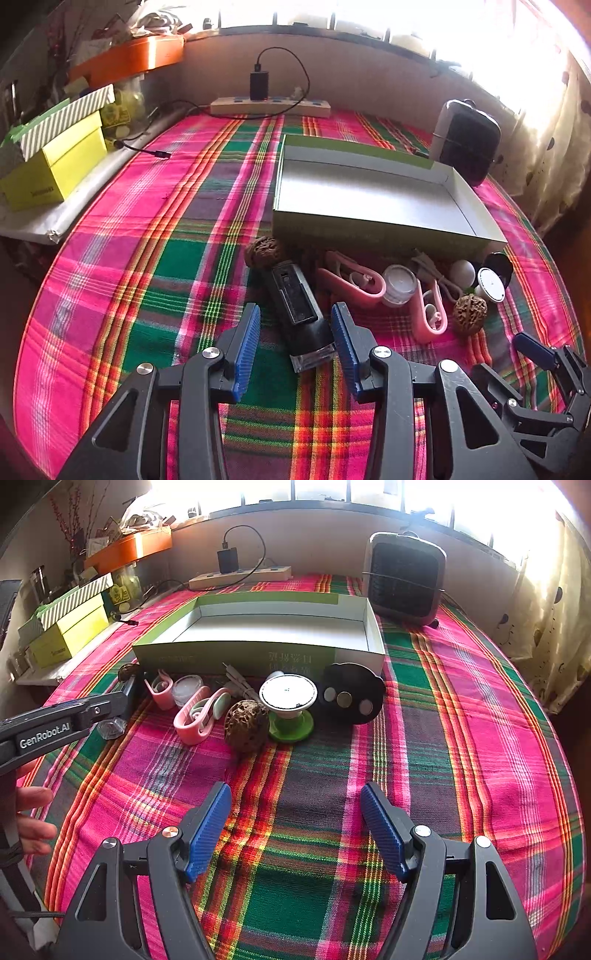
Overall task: Organize objects
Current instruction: 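Move the left tool toward the black flashlight while the right tool approaches the brown walnut, then close the left tool on the black flashlight while the right tool lowers around the walnut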
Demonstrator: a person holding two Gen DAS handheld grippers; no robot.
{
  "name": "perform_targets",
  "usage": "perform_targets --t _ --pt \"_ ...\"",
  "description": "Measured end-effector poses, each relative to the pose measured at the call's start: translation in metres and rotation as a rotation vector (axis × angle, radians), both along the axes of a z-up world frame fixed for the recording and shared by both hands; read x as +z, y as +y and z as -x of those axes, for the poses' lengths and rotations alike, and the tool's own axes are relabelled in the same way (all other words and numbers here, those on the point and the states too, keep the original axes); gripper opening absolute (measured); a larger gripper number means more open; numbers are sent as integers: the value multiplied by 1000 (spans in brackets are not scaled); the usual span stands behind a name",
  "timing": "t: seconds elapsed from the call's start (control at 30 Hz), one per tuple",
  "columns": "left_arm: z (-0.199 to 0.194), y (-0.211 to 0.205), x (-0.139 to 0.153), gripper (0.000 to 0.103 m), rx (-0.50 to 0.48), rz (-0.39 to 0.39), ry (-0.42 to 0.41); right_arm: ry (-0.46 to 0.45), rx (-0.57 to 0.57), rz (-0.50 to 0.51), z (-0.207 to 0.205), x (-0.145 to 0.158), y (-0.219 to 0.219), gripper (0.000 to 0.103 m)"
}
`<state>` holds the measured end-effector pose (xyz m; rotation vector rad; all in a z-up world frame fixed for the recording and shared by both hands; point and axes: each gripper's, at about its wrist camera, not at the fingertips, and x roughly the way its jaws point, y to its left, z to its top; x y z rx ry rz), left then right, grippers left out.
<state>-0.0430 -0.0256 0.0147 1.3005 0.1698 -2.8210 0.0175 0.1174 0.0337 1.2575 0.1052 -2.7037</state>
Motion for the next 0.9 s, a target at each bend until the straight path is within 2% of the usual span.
perform_targets --t 0.27,0.67,0.9 --pt "7 -2 -8 39 8 4 -19 -3 3 6 2 0 0 73" --pt "8 -10 -9 38 -6 22 -5 -17 2 104 14 4 -5 73" --pt "7 -12 -9 38 -23 14 -3 17 -11 118 22 12 -12 69"
